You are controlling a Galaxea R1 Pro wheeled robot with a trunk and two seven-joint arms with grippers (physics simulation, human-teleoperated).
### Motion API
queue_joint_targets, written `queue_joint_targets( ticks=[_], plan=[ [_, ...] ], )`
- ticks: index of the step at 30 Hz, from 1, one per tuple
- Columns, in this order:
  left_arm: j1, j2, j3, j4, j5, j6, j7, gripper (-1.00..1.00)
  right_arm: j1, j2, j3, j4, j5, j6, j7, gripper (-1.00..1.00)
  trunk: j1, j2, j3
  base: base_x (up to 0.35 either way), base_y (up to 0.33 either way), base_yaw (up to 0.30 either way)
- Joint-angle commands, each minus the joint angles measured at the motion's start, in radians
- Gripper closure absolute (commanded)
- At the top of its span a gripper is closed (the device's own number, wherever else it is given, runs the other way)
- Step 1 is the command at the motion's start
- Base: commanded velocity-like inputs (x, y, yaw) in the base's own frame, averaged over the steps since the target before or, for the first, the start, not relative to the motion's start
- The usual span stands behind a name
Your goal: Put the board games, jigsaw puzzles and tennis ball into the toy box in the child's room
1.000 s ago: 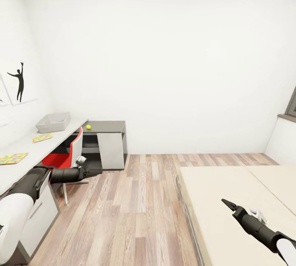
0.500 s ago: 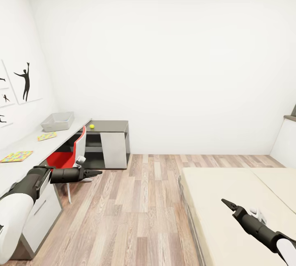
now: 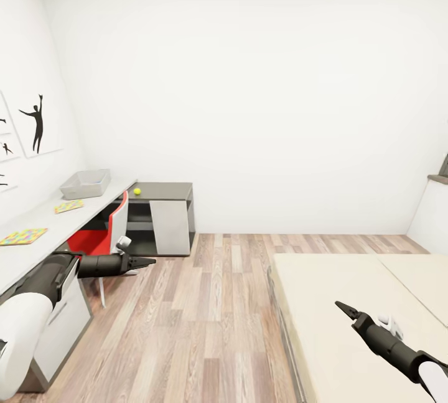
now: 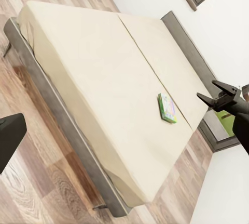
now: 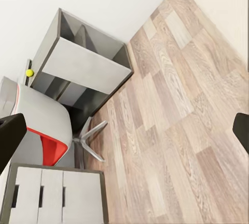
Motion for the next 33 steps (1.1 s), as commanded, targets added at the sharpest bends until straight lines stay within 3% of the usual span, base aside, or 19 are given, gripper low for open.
queue_joint_targets(
  ticks=[1,22,33],
  plan=[
    [0.000,-0.001,0.007,0.000,-0.010,0.011,-0.008,-1.00,0.000,0.000,-0.002,0.000,-0.003,0.006,0.002,-1.00,0.000,-0.001,0.000,-0.063,-0.095,0.000],
    [0.000,-0.002,0.007,0.000,-0.010,0.012,-0.008,-1.00,0.000,0.000,-0.002,0.000,-0.004,0.008,0.002,-1.00,0.000,-0.001,0.000,-0.041,-0.017,0.000],
    [0.000,-0.002,0.006,0.000,-0.011,0.012,-0.008,-1.00,0.000,0.000,-0.002,0.000,-0.005,0.008,0.002,-1.00,0.000,-0.001,0.000,0.000,-0.133,0.000]
  ],
)
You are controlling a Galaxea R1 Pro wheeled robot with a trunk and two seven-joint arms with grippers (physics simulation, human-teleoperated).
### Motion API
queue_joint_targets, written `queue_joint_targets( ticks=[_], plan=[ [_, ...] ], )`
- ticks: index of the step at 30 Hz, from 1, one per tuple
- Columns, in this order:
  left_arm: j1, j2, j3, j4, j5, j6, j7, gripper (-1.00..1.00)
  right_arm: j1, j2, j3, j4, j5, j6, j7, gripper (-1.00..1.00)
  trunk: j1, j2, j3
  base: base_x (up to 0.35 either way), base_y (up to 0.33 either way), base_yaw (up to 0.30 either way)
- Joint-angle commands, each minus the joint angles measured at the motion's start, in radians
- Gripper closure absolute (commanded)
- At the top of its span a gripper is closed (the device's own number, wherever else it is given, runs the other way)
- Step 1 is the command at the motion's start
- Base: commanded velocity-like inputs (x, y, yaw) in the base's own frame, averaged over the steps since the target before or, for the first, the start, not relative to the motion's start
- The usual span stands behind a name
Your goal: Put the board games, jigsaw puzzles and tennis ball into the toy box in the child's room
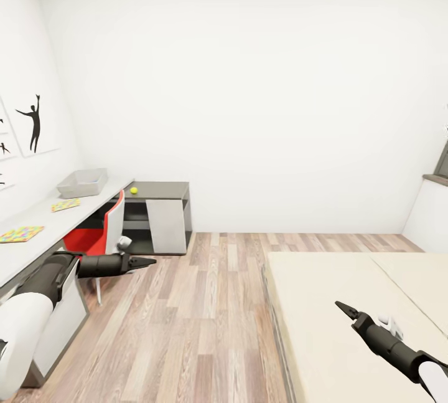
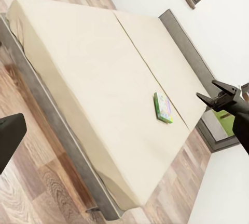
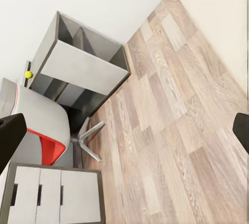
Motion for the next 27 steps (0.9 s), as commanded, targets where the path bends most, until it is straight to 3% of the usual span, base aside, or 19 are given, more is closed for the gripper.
queue_joint_targets(
  ticks=[1,27],
  plan=[
    [-0.001,-0.001,0.007,0.000,-0.011,0.011,-0.008,-1.00,0.000,0.000,-0.002,0.000,-0.003,0.006,0.002,-1.00,0.000,-0.001,-0.001,0.000,-0.177,0.000],
    [-0.001,-0.002,0.007,0.000,-0.011,0.009,-0.008,-1.00,0.000,0.000,-0.002,0.000,-0.003,0.007,0.002,-1.00,0.000,-0.001,-0.001,0.000,-0.181,0.000]
  ],
)
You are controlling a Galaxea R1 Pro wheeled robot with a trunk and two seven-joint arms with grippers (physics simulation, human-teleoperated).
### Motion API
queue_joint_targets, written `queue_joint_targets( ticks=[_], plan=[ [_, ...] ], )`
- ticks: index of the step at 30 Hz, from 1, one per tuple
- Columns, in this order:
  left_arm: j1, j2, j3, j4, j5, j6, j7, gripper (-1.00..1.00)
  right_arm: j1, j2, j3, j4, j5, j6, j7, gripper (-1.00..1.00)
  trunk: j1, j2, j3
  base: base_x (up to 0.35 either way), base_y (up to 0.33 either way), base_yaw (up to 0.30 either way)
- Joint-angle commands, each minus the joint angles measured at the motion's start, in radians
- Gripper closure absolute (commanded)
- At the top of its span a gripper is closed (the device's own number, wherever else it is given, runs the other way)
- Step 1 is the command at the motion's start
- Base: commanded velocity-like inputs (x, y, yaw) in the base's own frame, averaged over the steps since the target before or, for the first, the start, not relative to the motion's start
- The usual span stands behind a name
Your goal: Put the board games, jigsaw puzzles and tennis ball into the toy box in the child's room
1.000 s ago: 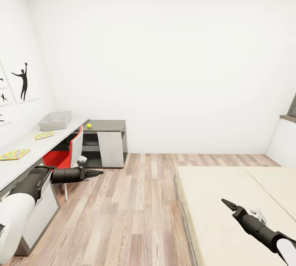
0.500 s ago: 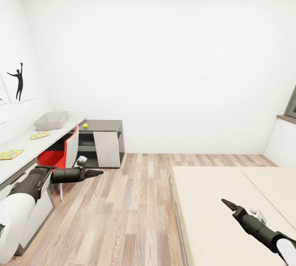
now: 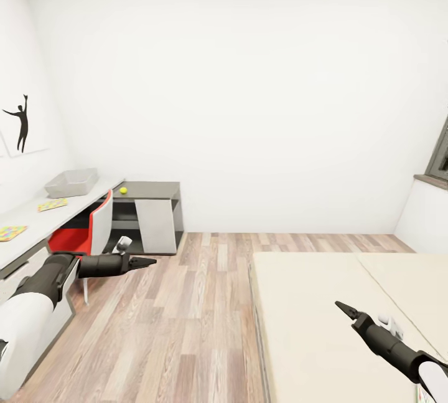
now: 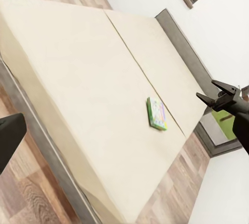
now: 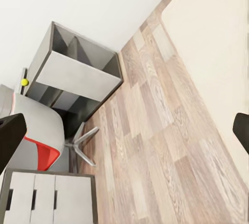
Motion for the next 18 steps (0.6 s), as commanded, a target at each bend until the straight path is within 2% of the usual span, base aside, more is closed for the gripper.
queue_joint_targets(
  ticks=[1,18],
  plan=[
    [-0.001,-0.001,0.007,0.000,-0.011,0.010,-0.008,-1.00,0.000,0.000,-0.002,0.000,-0.003,0.006,0.002,-1.00,0.000,-0.001,-0.001,0.000,-0.181,0.000],
    [-0.001,-0.001,0.007,0.000,-0.011,0.010,-0.008,-1.00,0.000,0.000,-0.002,0.000,-0.003,0.006,0.002,-1.00,0.000,-0.001,-0.001,0.000,-0.182,0.000]
  ],
)
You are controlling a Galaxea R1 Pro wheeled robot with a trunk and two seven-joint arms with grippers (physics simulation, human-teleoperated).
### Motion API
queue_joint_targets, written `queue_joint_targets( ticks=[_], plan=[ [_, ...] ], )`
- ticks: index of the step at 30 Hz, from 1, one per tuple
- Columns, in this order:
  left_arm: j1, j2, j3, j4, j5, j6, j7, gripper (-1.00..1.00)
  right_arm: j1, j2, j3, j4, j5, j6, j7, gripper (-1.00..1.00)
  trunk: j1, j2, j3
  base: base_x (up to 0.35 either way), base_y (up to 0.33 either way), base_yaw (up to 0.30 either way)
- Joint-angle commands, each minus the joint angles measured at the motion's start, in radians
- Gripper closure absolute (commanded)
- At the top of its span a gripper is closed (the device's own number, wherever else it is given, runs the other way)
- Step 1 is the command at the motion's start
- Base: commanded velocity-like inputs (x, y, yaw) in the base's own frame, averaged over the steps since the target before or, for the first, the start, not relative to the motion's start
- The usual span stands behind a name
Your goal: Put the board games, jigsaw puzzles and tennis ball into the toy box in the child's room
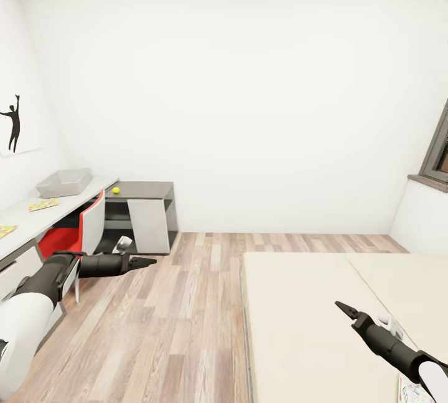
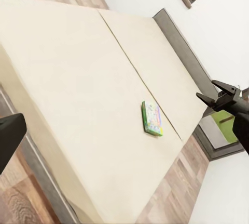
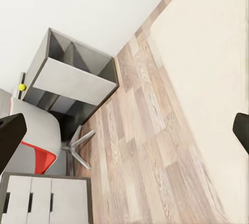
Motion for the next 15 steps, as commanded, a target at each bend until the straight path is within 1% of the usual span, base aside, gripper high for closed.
queue_joint_targets(
  ticks=[1,15],
  plan=[
    [-0.001,-0.001,0.007,0.000,-0.011,0.011,-0.008,-1.00,0.000,0.000,-0.002,0.000,-0.003,0.006,0.002,-1.00,0.000,-0.001,-0.001,0.000,-0.182,0.000],
    [-0.001,-0.001,0.007,0.000,-0.011,0.011,-0.008,-1.00,0.000,0.000,-0.002,0.000,-0.003,0.007,0.002,-1.00,0.000,-0.001,-0.001,0.000,-0.182,0.000]
  ],
)
